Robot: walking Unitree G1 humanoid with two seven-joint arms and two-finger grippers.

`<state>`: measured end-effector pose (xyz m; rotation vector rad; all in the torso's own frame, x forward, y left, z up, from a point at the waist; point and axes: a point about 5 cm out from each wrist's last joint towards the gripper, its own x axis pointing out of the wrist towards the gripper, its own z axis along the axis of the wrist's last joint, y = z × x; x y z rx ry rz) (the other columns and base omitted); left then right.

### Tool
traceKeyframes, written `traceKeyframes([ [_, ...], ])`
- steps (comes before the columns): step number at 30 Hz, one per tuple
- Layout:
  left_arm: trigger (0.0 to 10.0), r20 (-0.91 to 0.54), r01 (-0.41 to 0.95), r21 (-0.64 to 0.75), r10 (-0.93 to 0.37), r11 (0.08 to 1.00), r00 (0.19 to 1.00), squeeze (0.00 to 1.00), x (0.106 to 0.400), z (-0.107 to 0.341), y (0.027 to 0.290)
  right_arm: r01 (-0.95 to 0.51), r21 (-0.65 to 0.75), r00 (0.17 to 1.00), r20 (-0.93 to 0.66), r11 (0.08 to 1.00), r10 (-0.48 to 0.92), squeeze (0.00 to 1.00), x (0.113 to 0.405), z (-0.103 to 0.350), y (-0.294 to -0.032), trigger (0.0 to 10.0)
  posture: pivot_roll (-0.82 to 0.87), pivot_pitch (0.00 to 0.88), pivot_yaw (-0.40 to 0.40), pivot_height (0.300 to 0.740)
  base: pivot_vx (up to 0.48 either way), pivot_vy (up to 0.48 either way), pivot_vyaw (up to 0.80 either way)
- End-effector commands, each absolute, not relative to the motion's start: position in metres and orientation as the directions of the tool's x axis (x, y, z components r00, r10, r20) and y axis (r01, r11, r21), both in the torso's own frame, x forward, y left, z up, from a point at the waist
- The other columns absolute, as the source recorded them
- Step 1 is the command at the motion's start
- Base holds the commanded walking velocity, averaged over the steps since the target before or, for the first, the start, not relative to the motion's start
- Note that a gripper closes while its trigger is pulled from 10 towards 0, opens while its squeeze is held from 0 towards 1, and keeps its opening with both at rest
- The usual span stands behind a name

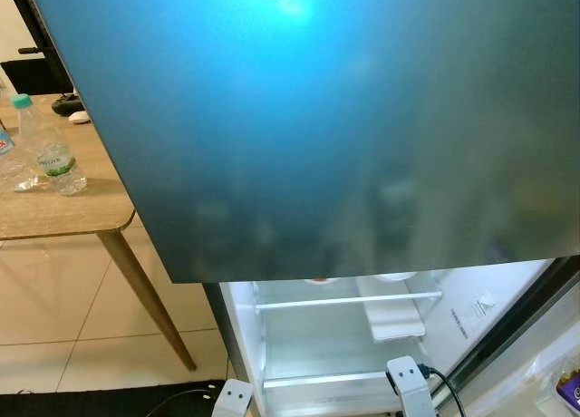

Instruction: Restocking fridge

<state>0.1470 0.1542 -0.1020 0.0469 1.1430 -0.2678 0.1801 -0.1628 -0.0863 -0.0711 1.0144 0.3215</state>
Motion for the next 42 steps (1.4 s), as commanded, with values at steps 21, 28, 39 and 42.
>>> traceKeyframes([
  [21,10.0,-0.901,0.245,-0.109,-0.2,0.964,0.386,0.0,0.1503,-0.1009,0.15,-0.282,0.087,0.478,-0.851,0.956,0.219,0.0,0.1775,-0.0875,-0.1655,10.0,-0.02,0.0,-0.017,0.74,0.0,0.0,0.0],
  [28,10.0,-0.901,0.246,-0.105,-0.196,0.964,0.387,0.0,0.1507,-0.1007,0.1516,-0.284,0.089,0.477,-0.85,0.955,0.222,0.0,0.1778,-0.0876,-0.1637,10.0,-0.02,0.0,-0.012,0.74,0.0,0.0,0.0],
  [39,10.0,-0.901,0.249,-0.096,-0.19,0.964,0.39,0.0,0.1522,-0.1001,0.1536,-0.28,0.1,0.478,-0.848,0.955,0.229,0.0,0.1789,-0.0872,-0.1614,10.0,0.01,0.0,-0.025,0.74,0.0,0.0,0.0],
  [42,10.0,-0.898,0.224,-0.099,-0.184,0.97,0.4,0.0,0.152,-0.1002,0.1536,-0.302,0.099,0.472,-0.849,0.948,0.239,0.0,0.1812,-0.0863,-0.1591,10.0,0.05,0.0,-0.044,0.74,0.0,0.0,0.0],
])
